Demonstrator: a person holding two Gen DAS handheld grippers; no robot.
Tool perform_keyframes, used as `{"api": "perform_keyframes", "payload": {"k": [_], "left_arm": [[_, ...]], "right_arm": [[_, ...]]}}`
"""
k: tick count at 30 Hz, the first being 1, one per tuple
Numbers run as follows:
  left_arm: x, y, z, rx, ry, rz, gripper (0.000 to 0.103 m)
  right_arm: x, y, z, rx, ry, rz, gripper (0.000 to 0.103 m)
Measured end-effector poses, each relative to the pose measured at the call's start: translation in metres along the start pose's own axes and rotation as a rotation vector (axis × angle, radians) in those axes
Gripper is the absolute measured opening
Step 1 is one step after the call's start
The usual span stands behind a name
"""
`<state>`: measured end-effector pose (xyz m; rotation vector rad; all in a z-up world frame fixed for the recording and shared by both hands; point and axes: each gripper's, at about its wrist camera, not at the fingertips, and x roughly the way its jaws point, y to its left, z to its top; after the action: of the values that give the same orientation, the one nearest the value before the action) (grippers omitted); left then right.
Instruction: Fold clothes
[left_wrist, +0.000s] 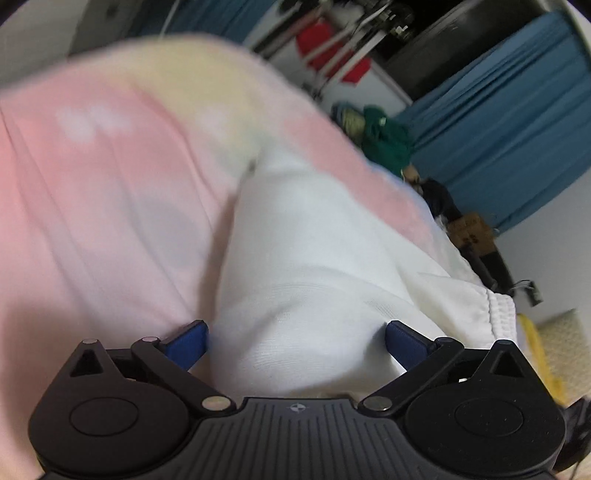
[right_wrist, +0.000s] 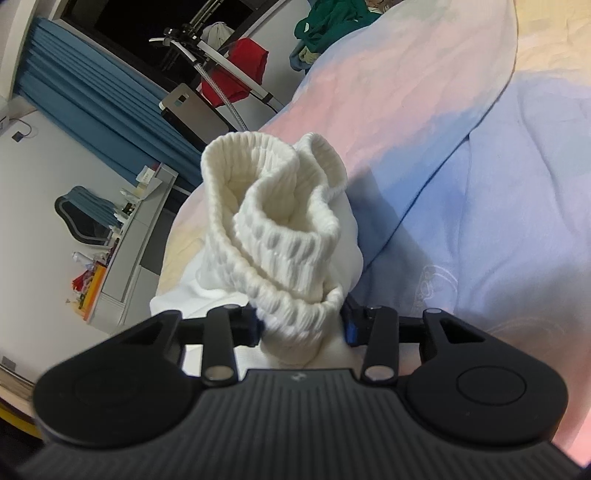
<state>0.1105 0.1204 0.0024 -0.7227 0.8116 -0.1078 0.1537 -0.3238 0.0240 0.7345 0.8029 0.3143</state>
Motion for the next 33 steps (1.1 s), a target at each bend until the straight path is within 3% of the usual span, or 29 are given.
{"api": "perform_keyframes", "payload": {"k": [4, 9, 13, 21, 27, 33], "left_arm": [[0.010, 0.000, 0.004, 0.010, 0.020, 0.009, 0.103], [0.020, 0.001, 0.007, 0.031, 0.051, 0.018, 0.103], [0.024, 0.005, 0.006, 0.007, 0.063, 0.000, 0.103], [0.026, 0.004, -0.003, 0.039, 0.025, 0.014, 0.098], [0.020, 0.002, -0.007, 0.037, -0.001, -0.002, 0.093], [0.013, -0.003, -0.005, -0.042, -0.026, -0.076, 0.090]], "right_arm": [[0.012, 0.000, 0.000, -0.001, 0.028, -0.013, 0.047], [0.026, -0.011, -0.002, 0.051, 0.065, -0.020, 0.069], [0.037, -0.009, -0.005, 0.026, 0.080, -0.030, 0.075], [0.027, 0.004, -0.008, -0.011, 0.032, -0.046, 0.054], [0.015, 0.016, -0.005, -0.053, -0.010, -0.027, 0.048], [0.002, 0.033, 0.004, -0.151, -0.080, 0.042, 0.046]]}}
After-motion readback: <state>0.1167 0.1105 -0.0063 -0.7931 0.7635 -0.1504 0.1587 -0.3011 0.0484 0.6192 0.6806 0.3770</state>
